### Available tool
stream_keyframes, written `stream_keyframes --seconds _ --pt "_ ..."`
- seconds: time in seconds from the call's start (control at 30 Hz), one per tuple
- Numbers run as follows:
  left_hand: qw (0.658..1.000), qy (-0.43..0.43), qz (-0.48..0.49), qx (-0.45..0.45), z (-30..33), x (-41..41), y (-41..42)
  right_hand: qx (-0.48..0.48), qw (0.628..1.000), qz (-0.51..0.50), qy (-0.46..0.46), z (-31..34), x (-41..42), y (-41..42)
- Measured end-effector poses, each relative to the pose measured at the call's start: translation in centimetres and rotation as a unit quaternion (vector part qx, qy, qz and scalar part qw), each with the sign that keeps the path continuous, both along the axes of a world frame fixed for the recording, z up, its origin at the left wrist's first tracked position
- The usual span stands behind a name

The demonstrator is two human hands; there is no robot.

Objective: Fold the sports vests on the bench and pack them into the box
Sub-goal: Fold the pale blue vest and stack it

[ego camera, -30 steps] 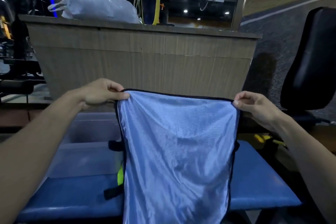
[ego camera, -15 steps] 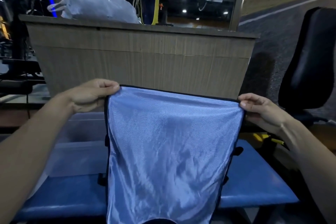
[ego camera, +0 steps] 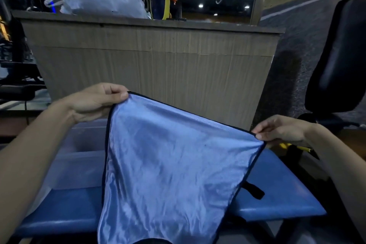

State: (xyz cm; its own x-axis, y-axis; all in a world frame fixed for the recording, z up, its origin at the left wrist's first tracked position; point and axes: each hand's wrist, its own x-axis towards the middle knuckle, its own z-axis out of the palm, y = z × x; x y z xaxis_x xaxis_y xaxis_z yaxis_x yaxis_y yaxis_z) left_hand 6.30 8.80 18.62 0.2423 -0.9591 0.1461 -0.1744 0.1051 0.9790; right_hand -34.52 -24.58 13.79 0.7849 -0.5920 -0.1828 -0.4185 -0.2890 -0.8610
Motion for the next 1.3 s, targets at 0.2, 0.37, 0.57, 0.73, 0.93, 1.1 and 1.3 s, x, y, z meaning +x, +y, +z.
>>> stream_keyframes --seconds 0.2,0.37,0.57,0.73,0.93,1.1,1.3 --pt "0.979 -0.184 0.086 0.014 -0.8 -0.2 -1.2 0.080 0.994 0.033 -0.064 -1.5 -0.5 0.0" --pt "0.945 -0.307 0.113 -0.008 -1.8 -0.9 -1.9 0.039 0.984 -0.002 -0.173 -2.2 0.5 0.1" --pt "0.934 -0.324 0.148 -0.030 -2.7 -0.7 -2.0 -0.029 0.983 -0.007 -0.181 -2.2 0.9 -0.5" --pt "0.931 -0.334 0.149 -0.018 -2.7 -0.8 -1.5 -0.019 0.986 0.016 -0.162 -1.8 0.9 -0.2" --pt "0.925 -0.350 0.150 0.012 -2.3 -1.0 -1.2 0.005 0.988 0.013 -0.151 -1.6 1.0 0.0" --pt "0.937 -0.303 0.171 0.008 -2.0 -0.9 -0.6 0.020 0.985 0.001 -0.170 -1.0 0.7 0.7" --pt "0.954 -0.244 0.170 0.027 -1.7 -0.7 0.1 0.017 0.972 -0.044 -0.228 0.1 0.7 1.5"
